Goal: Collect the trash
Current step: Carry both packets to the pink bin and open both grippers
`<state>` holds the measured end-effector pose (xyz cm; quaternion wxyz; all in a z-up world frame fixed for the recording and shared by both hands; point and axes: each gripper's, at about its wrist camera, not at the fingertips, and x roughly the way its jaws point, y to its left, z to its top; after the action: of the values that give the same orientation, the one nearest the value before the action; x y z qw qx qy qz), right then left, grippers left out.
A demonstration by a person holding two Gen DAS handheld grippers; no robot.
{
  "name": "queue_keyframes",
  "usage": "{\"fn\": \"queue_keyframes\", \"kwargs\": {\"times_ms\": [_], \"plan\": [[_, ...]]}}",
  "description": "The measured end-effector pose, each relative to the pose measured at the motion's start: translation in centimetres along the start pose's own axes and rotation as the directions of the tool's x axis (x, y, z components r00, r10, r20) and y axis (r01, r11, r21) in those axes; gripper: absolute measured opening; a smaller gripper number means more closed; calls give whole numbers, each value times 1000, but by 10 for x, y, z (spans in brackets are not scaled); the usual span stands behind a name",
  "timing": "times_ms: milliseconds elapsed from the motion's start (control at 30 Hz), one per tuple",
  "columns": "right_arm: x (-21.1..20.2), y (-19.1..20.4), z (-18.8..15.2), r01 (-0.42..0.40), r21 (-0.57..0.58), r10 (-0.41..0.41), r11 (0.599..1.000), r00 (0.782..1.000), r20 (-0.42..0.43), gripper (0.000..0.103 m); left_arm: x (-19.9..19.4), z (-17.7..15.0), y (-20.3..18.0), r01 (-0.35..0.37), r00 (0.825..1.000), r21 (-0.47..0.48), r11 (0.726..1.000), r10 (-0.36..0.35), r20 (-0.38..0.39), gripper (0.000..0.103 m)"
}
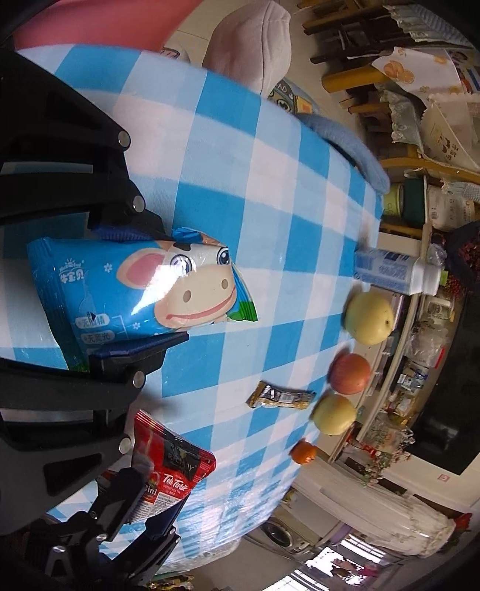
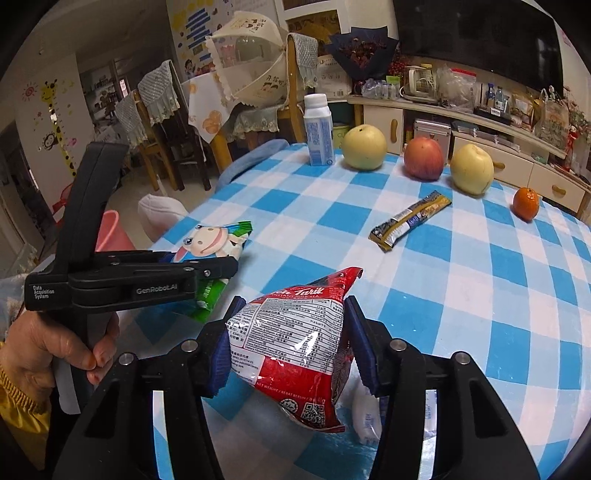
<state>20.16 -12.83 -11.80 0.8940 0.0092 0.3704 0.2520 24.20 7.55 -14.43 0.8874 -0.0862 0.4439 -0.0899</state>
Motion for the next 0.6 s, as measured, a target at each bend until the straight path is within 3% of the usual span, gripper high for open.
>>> {"fn": "queue_keyframes", "kwargs": {"times_ms": [400, 600], "plan": [[3, 72, 28, -151, -1, 151, 989, 988, 43, 55, -68, 8, 66, -66, 988, -109, 992, 80, 135, 43], [15, 135, 41, -250, -41, 252, 967, 967, 40, 55, -105, 2, 123, -116, 967, -251, 961, 167, 191, 43]]}}
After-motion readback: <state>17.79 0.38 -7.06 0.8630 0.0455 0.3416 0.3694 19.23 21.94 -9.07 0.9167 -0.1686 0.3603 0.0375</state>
